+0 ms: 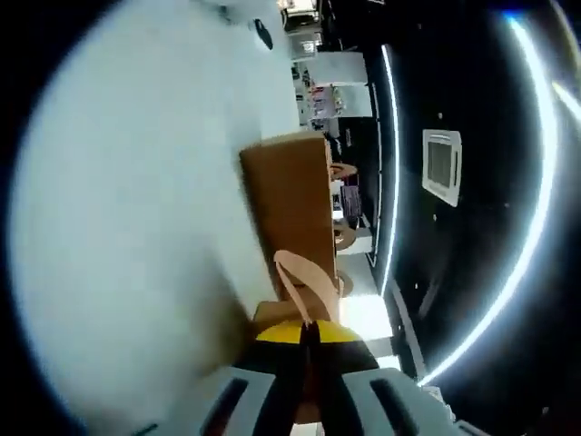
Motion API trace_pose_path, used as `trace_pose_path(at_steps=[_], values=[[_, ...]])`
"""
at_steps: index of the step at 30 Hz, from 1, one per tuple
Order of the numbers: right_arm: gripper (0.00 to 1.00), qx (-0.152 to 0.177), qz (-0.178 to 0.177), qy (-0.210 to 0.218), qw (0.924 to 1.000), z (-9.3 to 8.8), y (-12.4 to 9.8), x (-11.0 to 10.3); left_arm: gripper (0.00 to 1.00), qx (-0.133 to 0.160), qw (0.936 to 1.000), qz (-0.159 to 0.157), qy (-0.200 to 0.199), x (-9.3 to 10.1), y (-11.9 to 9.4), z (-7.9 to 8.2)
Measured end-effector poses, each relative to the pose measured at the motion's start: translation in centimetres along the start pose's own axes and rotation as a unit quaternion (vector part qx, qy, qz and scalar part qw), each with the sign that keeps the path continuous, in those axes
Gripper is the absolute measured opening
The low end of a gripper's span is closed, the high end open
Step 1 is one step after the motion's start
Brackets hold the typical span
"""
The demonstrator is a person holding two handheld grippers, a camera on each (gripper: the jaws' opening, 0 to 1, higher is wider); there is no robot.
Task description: Pick up one paper box from the group, open the paper box, and remove the item inside
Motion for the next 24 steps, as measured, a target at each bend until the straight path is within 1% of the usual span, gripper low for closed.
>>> trace_pose_path(at_steps=[3, 5, 8, 13, 16, 17, 18, 20, 22, 24], values=[[0.05, -0.001, -0.008, -0.004, 1.0, -0.1, 0.0, 0.0, 0.05, 0.003, 0.9999, -0.002, -0.011, -0.2, 0.1, -0.2], [0.05, 0.002, -0.006, -0.006, 1.0, -0.1, -0.1, 0.1, 0.05, 0.0, 0.9995, -0.004, -0.031, -0.4, 0.2, -0.3], [0.05, 0.001, -0.002, -0.006, 1.0, -0.2, -0.2, 0.2, 0.06, -0.002, 0.9992, -0.005, -0.039, -0.5, 0.1, -0.5], [0.05, -0.004, 0.003, -0.011, 0.9999, -0.2, -0.2, 0.2, 0.06, 0.009, 0.9994, -0.003, -0.032, -0.5, -0.1, -0.6], [0.04, -0.002, 0.014, -0.009, 0.9999, -0.1, -0.1, 0.0, 0.06, 0.017, 0.9987, -0.006, -0.048, -0.6, -0.2, -0.7], [0.04, -0.003, 0.019, -0.011, 0.9998, 0.1, -0.1, -0.2, 0.05, 0.018, 0.9988, -0.004, -0.046, -0.6, -0.4, -1.0], [0.04, -0.004, 0.028, -0.023, 0.9993, 0.3, -0.1, -0.5, 0.05, 0.019, 0.9989, -0.002, -0.042, -0.6, -0.5, -1.2], [0.04, -0.01, 0.033, -0.029, 0.999, 0.5, -0.1, -0.7, 0.05, 0.02, 0.9991, 0.002, -0.038, -0.7, -0.7, -1.7], [0.04, -0.014, 0.033, -0.031, 0.9989, 0.2, -0.1, -0.4, 0.05, 0.022, 0.9991, 0.004, -0.036, -0.9, -0.7, -1.7], [0.04, -0.012, 0.03, -0.019, 0.9993, -0.1, -0.3, 0.1, 0.06, 0.026, 0.999, 0.004, -0.035, -1.0, -0.8, -2.0]])
Point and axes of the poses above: the point that each gripper's makers call its tool centre point, and the gripper's own axes: y roughly forward along the fingers, x roughly to its right, z roughly out of its top, the point moved 4 cm from there along -y, roughly backward along the fingers, and after that the axes turned 7 degrees about -y, right-handed, at the moved point
